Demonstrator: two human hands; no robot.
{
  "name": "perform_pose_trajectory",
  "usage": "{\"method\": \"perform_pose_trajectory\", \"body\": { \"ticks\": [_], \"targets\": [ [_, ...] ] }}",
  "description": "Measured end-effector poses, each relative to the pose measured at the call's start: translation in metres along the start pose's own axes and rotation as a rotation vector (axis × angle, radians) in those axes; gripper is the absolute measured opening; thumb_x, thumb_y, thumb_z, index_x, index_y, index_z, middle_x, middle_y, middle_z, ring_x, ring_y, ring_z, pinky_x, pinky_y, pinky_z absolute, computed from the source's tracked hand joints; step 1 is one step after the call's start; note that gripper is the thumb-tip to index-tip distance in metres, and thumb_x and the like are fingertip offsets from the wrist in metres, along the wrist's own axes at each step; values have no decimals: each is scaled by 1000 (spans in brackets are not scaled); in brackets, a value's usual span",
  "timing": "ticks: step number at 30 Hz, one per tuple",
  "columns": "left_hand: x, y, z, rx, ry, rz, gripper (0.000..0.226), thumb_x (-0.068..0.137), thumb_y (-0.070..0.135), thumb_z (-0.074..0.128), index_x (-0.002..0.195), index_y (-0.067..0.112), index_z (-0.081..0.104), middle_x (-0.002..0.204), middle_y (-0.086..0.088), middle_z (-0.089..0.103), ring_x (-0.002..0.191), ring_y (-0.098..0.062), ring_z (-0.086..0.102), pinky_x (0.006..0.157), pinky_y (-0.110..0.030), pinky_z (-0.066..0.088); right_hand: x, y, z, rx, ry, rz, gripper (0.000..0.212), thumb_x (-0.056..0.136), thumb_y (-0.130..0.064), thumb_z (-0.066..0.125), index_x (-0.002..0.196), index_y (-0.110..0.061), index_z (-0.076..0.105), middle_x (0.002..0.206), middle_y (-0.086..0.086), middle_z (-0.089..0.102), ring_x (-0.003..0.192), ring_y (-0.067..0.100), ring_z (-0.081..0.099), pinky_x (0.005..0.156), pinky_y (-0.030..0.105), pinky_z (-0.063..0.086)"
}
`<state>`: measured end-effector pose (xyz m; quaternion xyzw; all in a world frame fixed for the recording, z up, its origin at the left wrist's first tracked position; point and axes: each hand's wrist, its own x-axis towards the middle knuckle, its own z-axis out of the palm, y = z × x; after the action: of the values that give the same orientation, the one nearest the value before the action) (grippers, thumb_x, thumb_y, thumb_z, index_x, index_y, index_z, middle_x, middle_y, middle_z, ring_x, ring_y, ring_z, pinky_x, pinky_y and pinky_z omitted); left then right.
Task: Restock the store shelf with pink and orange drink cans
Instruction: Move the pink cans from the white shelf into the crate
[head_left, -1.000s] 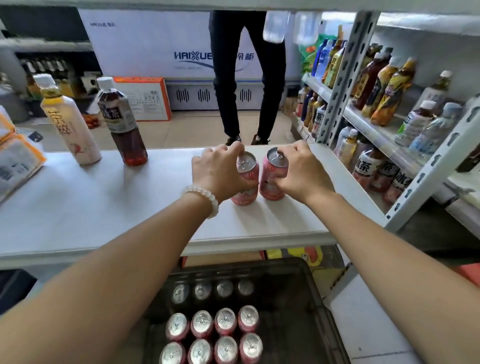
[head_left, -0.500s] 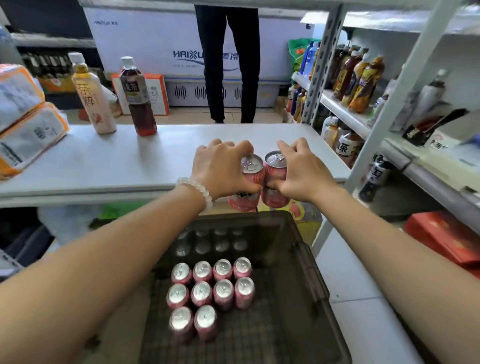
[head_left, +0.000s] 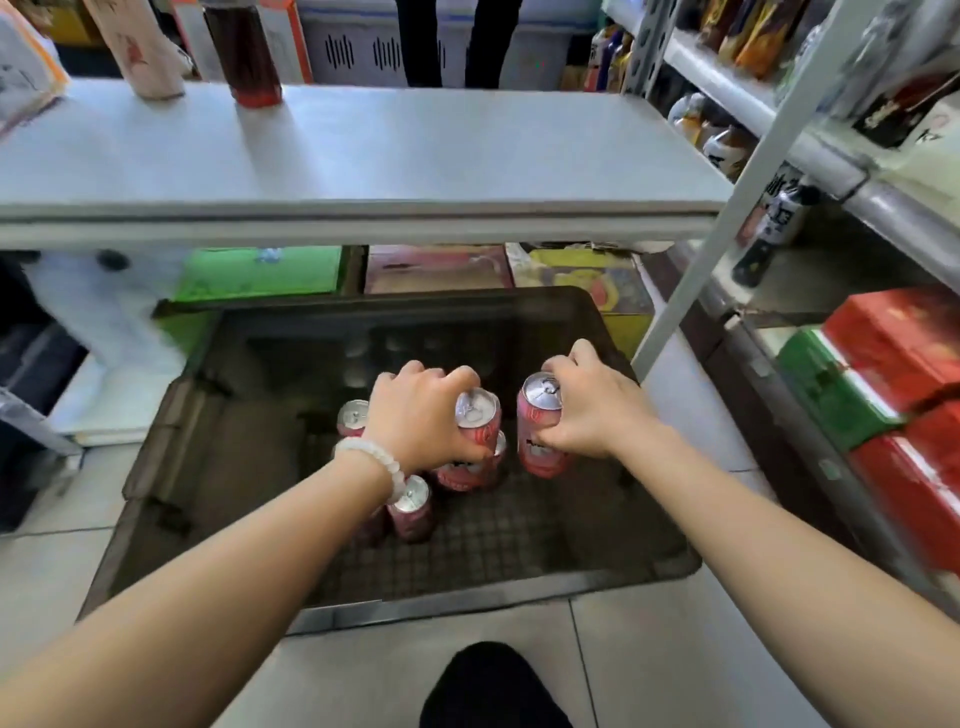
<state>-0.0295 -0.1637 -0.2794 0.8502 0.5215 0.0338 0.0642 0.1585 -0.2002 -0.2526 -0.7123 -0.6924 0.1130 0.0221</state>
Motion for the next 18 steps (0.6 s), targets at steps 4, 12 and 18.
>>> {"method": "perform_pose_trajectory", "body": {
  "ticks": [4,12,18],
  "targets": [
    [-2,0,39,-11,-47,17,70,60,61,66,120,33,46,110,6,61,110,-24,49,85,-38,38,7,6,32,15,-60,-7,69,66,-38,76,126,-19,47,118,3,39,100,30,58,70,34,45],
    [4,-23,126,38,-260,-36,75,63,62,65,127,32,40,124,5,57,122,-23,39,97,-43,30,37,15,111,29,-311,37,72,57,-32,83,116,-16,45,120,5,38,100,32,59,66,31,40],
    [19,-29,151,110,-268,-16,80,66,66,63,132,32,36,124,2,58,124,-24,38,97,-47,26,61,9,149,-23,-341,-42,66,64,-29,81,114,-11,41,119,8,38,97,35,61,63,34,39]
  ]
}}
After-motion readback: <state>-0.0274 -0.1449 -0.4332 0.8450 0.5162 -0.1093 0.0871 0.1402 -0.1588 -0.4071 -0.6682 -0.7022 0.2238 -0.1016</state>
